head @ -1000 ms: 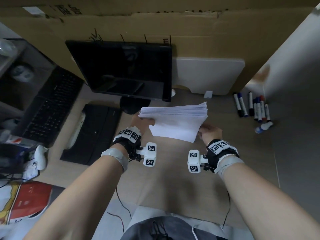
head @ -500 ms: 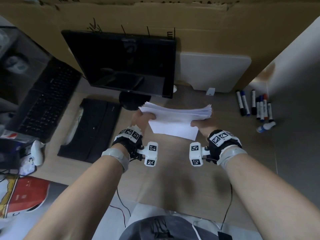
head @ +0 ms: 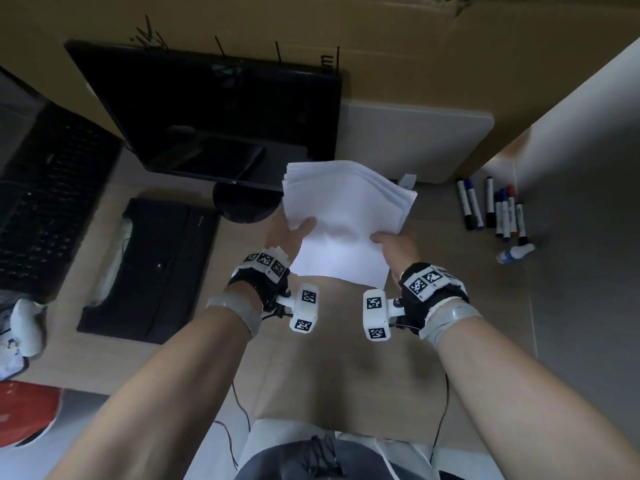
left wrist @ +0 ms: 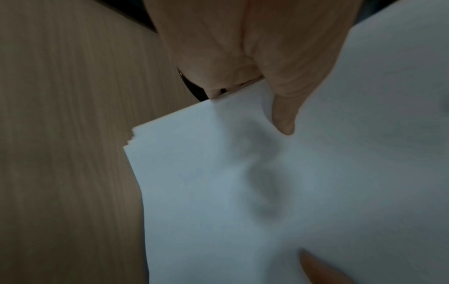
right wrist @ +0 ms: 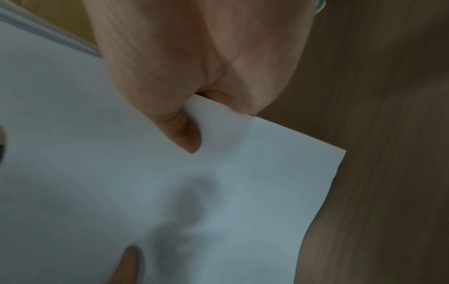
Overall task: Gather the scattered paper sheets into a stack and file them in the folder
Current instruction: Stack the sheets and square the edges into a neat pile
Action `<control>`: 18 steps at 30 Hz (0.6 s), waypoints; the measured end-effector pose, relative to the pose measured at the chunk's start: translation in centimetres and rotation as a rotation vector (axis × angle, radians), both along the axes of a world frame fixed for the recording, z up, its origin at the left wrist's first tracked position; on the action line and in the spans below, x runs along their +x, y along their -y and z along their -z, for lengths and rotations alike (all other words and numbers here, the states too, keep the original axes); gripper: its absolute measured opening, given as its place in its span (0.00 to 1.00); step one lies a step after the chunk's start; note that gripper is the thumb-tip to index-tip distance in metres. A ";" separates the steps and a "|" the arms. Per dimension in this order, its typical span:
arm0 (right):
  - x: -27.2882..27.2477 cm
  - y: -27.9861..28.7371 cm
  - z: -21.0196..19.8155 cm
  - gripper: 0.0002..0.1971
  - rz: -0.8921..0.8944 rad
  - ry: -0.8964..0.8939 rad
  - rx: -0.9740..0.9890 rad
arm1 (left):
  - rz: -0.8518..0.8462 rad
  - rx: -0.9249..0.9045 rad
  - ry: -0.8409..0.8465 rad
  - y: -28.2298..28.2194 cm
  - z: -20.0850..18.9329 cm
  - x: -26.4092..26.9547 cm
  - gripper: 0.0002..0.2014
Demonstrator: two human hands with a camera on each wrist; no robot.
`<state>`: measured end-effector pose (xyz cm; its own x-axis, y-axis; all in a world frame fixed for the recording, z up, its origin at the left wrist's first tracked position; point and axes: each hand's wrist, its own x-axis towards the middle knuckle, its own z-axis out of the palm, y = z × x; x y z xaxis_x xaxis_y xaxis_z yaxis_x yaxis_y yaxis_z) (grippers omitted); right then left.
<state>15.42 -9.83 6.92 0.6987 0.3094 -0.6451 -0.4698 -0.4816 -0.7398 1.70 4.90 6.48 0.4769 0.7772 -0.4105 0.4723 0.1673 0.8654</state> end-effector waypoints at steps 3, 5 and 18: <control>-0.1 -0.8 -2.2 0.08 0.050 0.088 0.092 | -0.094 0.026 0.106 0.4 -1.5 1.3 0.23; -0.3 -1.1 -3.9 0.06 0.085 0.141 0.168 | -0.175 0.000 0.179 0.9 -2.6 2.0 0.23; -2.1 1.8 -2.1 0.19 0.091 0.146 0.127 | 0.035 0.057 -0.154 1.8 0.8 -1.2 0.22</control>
<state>13.32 -11.67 9.05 0.8106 0.3135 -0.4946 -0.3903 -0.3404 -0.8554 0.53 3.12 5.71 0.4391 0.7850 -0.4370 0.6049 0.1013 0.7898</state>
